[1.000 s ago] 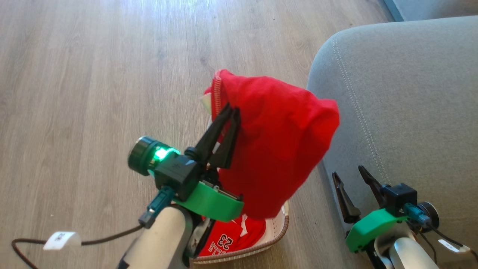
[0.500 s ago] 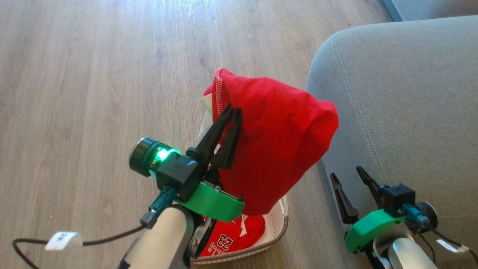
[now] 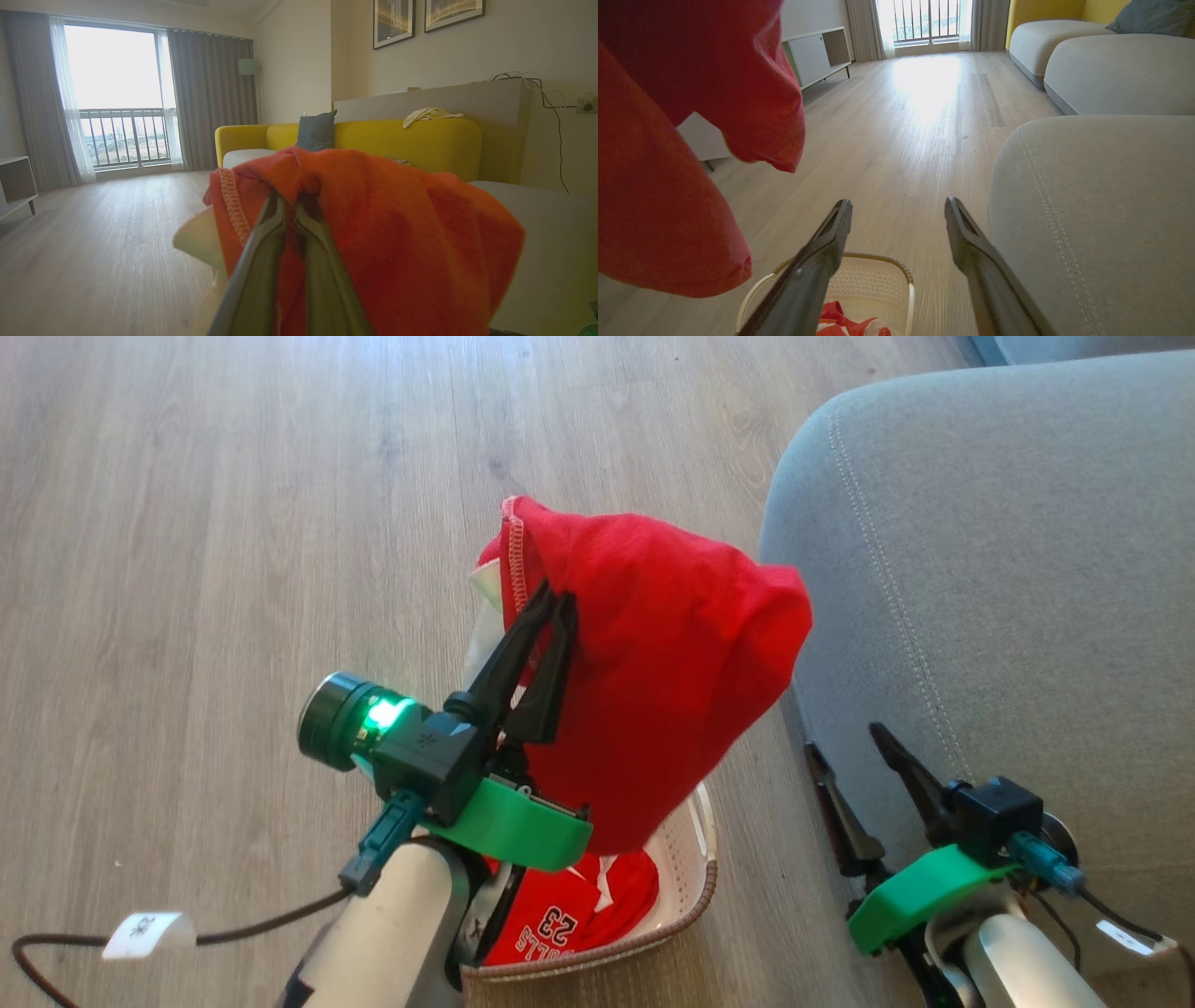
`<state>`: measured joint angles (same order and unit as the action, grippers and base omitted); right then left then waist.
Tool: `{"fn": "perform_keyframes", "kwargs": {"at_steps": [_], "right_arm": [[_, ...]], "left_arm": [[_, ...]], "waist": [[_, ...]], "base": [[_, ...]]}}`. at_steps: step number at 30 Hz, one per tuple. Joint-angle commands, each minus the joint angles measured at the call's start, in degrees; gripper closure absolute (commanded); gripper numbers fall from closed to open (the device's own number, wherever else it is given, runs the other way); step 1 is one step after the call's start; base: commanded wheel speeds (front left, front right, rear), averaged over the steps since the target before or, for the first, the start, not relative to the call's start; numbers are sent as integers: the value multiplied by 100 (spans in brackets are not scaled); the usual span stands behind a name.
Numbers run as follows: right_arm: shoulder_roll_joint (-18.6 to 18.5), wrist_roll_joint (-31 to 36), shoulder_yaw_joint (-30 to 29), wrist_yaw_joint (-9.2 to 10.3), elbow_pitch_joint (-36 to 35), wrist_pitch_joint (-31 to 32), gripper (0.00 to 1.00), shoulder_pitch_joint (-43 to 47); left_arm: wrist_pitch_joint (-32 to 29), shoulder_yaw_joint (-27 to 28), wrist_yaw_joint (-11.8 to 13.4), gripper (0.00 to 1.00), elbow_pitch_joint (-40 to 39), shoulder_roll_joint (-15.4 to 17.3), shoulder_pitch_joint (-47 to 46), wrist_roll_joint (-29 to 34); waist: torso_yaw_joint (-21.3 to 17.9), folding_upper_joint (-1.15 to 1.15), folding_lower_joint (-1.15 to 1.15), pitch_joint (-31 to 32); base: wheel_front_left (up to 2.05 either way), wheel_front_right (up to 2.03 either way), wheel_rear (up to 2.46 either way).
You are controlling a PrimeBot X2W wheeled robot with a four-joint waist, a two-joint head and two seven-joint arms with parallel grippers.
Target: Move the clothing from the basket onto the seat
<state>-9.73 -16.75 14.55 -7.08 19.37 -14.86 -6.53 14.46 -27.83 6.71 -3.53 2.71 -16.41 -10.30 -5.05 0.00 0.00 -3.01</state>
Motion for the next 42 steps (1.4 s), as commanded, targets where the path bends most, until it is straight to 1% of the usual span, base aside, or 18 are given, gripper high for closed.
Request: {"fn": "perform_keyframes", "kwargs": {"at_steps": [1, 8, 10, 13, 16, 20, 26, 33, 42], "right_arm": [[-148, -183, 281, -41, -383, -14, 0, -182], [-608, -446, 844, -41, -1261, -14, 0, -78], [-766, -539, 1105, -41, -1567, -14, 0, -56], [-1102, -567, 1619, -41, -1987, -14, 0, -82], [-1306, -580, 1950, -41, -2214, -14, 0, -127], [-1364, -586, 2077, -41, -2303, -14, 0, -201], [-1291, -571, 2187, -41, -2242, -14, 0, -386], [-1206, -485, 2222, -41, -2150, -14, 0, -600], [-1173, -596, 2585, -41, -2027, -14, 0, -955]], "left_arm": [[53, 225, 8, 100, -181, 17, -342, 50], [53, 318, -12, 100, -66, 17, -361, 137], [53, 354, -9, 100, -60, 17, -362, 119], [53, 401, -17, 100, -37, 17, -373, 126], [53, 415, -15, 100, -32, 17, -382, 133], [53, 395, -20, 100, -34, 17, -386, 133], [53, 190, -63, 100, 0, 17, -399, 111], [53, -82, -39, 100, 47, 17, -429, 41], [53, -356, -27, 100, 144, 17, -476, -24]], "waist": [[-10, 0, 0, -31], [-5, 0, 0, -67], [-10, 0, 0, -73], [-21, 0, 0, -80], [-28, 0, 0, -84], [-28, 0, 0, -79], [27, 0, 0, -79], [126, 0, 0, -92], [187, 0, 0, -124]], "base": [[0, 0, 0], [0, 0, 0], [0, 0, 0], [0, 0, 0], [0, 0, 0], [0, 0, 0], [0, 0, 0], [0, 0, 0], [0, 0, 0]]}}
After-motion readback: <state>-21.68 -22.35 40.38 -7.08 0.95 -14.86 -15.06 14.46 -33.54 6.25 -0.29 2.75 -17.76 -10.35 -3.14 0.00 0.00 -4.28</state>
